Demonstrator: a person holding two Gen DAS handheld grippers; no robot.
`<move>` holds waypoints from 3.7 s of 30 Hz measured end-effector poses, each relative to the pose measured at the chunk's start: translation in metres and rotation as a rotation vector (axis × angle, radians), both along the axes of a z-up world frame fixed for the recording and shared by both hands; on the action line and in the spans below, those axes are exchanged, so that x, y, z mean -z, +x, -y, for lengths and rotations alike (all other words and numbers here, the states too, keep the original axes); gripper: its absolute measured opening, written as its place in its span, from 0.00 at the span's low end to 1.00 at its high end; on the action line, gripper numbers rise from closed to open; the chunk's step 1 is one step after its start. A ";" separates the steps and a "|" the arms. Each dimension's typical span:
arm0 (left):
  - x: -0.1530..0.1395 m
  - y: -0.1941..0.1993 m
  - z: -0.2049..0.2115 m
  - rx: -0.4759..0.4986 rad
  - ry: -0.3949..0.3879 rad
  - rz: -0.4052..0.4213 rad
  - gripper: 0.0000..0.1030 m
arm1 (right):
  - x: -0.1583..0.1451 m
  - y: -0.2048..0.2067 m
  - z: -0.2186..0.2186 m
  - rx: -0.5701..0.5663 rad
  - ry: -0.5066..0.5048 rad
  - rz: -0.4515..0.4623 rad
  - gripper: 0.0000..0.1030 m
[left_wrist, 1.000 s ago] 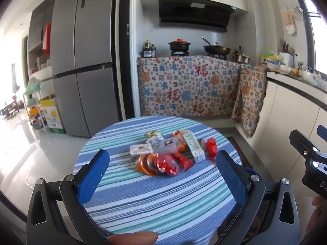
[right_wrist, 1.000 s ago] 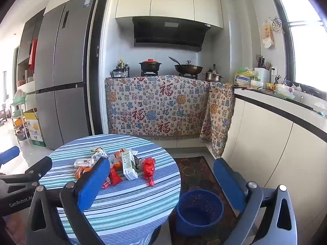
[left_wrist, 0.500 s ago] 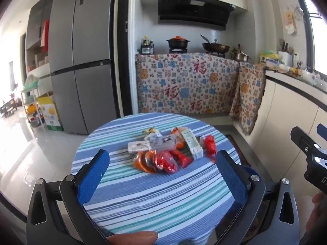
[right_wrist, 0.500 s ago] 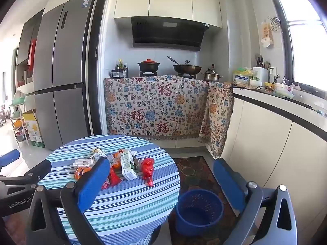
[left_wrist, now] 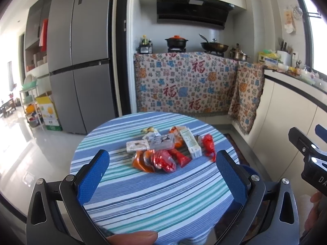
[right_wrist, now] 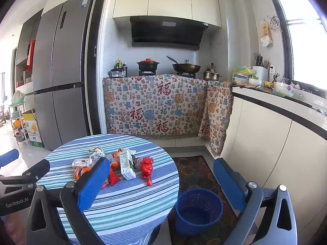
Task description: Collect trash
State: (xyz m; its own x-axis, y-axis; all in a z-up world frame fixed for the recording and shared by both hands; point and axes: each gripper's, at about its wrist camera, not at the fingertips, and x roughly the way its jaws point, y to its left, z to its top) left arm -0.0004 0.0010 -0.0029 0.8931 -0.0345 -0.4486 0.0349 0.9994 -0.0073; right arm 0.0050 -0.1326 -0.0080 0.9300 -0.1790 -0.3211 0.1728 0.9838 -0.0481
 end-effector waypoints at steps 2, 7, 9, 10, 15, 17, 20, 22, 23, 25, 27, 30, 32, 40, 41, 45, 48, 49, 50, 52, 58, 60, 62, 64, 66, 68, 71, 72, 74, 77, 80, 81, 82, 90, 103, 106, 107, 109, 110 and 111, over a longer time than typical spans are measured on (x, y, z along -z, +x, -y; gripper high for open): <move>0.000 0.000 0.000 0.000 0.000 0.001 1.00 | 0.000 0.000 0.000 0.000 0.000 0.001 1.00; -0.001 -0.001 0.001 0.000 -0.001 0.002 1.00 | 0.000 0.000 0.002 0.001 0.001 0.006 1.00; -0.002 -0.001 0.001 0.000 -0.003 0.004 1.00 | -0.001 0.000 0.002 0.002 0.000 0.009 1.00; -0.003 -0.001 0.002 0.000 -0.003 0.004 1.00 | -0.001 0.000 0.002 0.002 0.000 0.009 1.00; -0.005 -0.001 0.002 0.000 -0.005 0.005 1.00 | -0.001 0.000 0.002 0.002 -0.001 0.009 1.00; -0.005 -0.001 0.002 0.000 -0.005 0.005 1.00 | -0.001 0.000 0.002 0.002 -0.001 0.008 1.00; -0.005 -0.001 0.001 0.000 -0.005 0.004 1.00 | -0.001 0.000 0.002 0.003 -0.001 0.008 1.00; -0.005 -0.001 0.001 0.001 -0.006 0.004 1.00 | -0.002 0.000 0.002 0.003 -0.001 0.008 1.00; -0.005 -0.001 0.001 0.001 -0.006 0.003 1.00 | -0.001 0.000 0.002 0.004 0.000 0.009 1.00; -0.005 -0.001 0.001 0.001 -0.006 0.004 1.00 | -0.001 0.000 0.001 0.004 -0.001 0.009 1.00; -0.005 -0.001 0.001 0.001 -0.006 0.004 1.00 | -0.001 0.000 0.002 0.004 -0.001 0.009 1.00; -0.004 -0.002 0.001 0.001 -0.006 0.004 1.00 | -0.002 0.000 0.002 0.004 -0.002 0.010 1.00; -0.004 -0.002 0.002 0.000 -0.006 0.003 1.00 | -0.002 0.001 0.002 0.005 -0.001 0.010 1.00; -0.005 -0.002 0.003 0.000 -0.007 0.004 1.00 | -0.002 0.000 0.003 0.005 0.000 0.011 1.00; -0.005 -0.002 0.002 0.000 -0.007 0.004 1.00 | -0.002 0.000 0.002 0.006 -0.002 0.011 1.00; -0.005 -0.002 0.003 0.001 -0.007 0.005 1.00 | -0.003 0.000 0.002 0.007 -0.002 0.015 1.00; -0.005 -0.002 0.004 0.001 -0.007 0.006 1.00 | -0.003 0.000 0.002 0.008 -0.003 0.016 1.00; -0.005 -0.002 0.005 0.002 -0.007 0.006 1.00 | -0.003 0.000 0.002 0.008 -0.003 0.016 1.00; -0.005 -0.003 0.005 0.002 -0.007 0.006 1.00 | -0.003 0.000 0.002 0.009 -0.003 0.017 1.00; -0.005 -0.003 0.005 0.002 -0.007 0.006 1.00 | -0.004 0.000 0.003 0.009 -0.003 0.015 1.00; -0.005 -0.003 0.005 0.002 -0.008 0.007 1.00 | -0.003 0.000 0.003 0.009 -0.003 0.015 1.00; -0.005 -0.003 0.005 0.002 -0.007 0.007 1.00 | -0.003 0.000 0.002 0.009 -0.002 0.015 1.00; -0.005 -0.003 0.004 0.002 -0.008 0.006 1.00 | -0.003 0.000 0.002 0.010 -0.003 0.015 1.00; -0.005 -0.003 0.004 0.002 -0.008 0.006 1.00 | -0.003 0.000 0.002 0.010 -0.003 0.015 1.00; -0.005 -0.003 0.004 0.002 -0.008 0.006 1.00 | -0.002 0.000 0.002 0.011 -0.003 0.014 1.00; -0.005 -0.003 0.005 0.001 -0.008 0.006 1.00 | -0.002 0.000 0.002 0.011 -0.005 0.015 1.00; -0.004 -0.003 0.005 0.001 -0.008 0.006 1.00 | -0.002 0.000 0.003 0.012 -0.003 0.013 1.00; -0.004 -0.003 0.004 0.001 -0.008 0.006 1.00 | -0.002 0.000 0.003 0.012 -0.004 0.013 1.00; -0.004 -0.003 0.004 0.001 -0.009 0.006 1.00 | -0.002 0.000 0.003 0.012 -0.004 0.013 1.00; -0.004 -0.003 0.004 0.001 -0.008 0.007 1.00 | -0.002 0.000 0.003 0.012 -0.004 0.013 1.00; -0.003 -0.004 0.005 0.002 -0.009 0.005 1.00 | -0.001 0.000 0.004 0.012 -0.004 0.011 1.00; -0.003 -0.004 0.005 0.002 -0.009 0.003 1.00 | -0.001 0.000 0.004 0.013 -0.004 0.011 1.00; -0.003 -0.004 0.006 0.003 -0.010 0.001 1.00 | -0.001 0.000 0.004 0.014 -0.005 0.011 1.00; 0.000 -0.003 0.004 0.010 -0.020 -0.006 1.00 | -0.001 0.001 0.005 0.014 -0.004 0.010 1.00; 0.016 0.013 -0.018 -0.038 -0.037 -0.055 1.00 | 0.005 0.008 0.008 0.027 0.003 -0.003 1.00; 0.032 0.021 -0.026 -0.051 -0.032 -0.085 1.00 | 0.013 0.013 0.010 0.027 0.014 -0.010 1.00; 0.039 0.025 -0.029 -0.059 -0.029 -0.099 1.00 | 0.017 0.016 0.011 0.029 0.016 -0.014 1.00; 0.052 0.033 -0.034 -0.079 -0.020 -0.130 1.00 | 0.025 0.021 0.012 0.030 0.017 -0.022 1.00; 0.059 0.037 -0.036 -0.095 -0.013 -0.149 1.00 | 0.031 0.025 0.012 0.028 0.018 -0.029 1.00; 0.067 0.041 -0.039 -0.109 -0.009 -0.164 1.00 | 0.035 0.028 0.012 0.027 0.020 -0.036 1.00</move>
